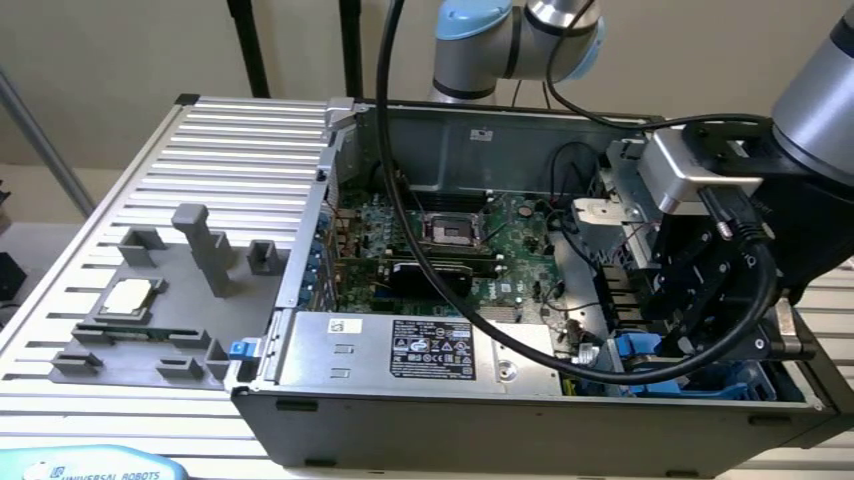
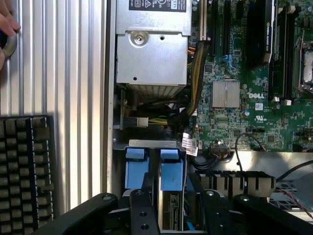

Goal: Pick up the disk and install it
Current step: 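Insert the disk into the insertion slot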

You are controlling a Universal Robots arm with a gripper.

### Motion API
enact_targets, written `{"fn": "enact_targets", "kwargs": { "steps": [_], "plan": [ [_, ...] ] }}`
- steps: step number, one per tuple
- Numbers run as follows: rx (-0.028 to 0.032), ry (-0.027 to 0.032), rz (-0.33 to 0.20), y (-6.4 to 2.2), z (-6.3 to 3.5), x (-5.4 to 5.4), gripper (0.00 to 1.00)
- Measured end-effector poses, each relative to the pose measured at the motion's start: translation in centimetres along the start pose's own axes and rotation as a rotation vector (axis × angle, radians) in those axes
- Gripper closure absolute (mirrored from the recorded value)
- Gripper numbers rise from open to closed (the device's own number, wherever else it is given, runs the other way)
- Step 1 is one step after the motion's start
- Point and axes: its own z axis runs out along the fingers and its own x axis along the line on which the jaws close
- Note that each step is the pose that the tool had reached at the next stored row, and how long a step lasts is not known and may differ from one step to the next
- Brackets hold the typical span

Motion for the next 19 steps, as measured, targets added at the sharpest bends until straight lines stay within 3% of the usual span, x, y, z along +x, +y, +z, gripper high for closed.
{"fn": "enact_targets", "kwargs": {
  "steps": [11, 13, 16, 19],
  "plan": [
    [-0.0001, -0.0024, -0.005, -0.78, -0.74, -0.02, 0.59],
    [-0.0001, -0.0024, -0.005, -0.79, -0.74, -0.02, 0.62],
    [-0.0001, -0.0024, -0.005, -0.79, -0.74, -0.02, 0.75],
    [-0.0001, -0.0023, -0.005, -0.79, -0.74, -0.02, 0.75]
  ]
}}
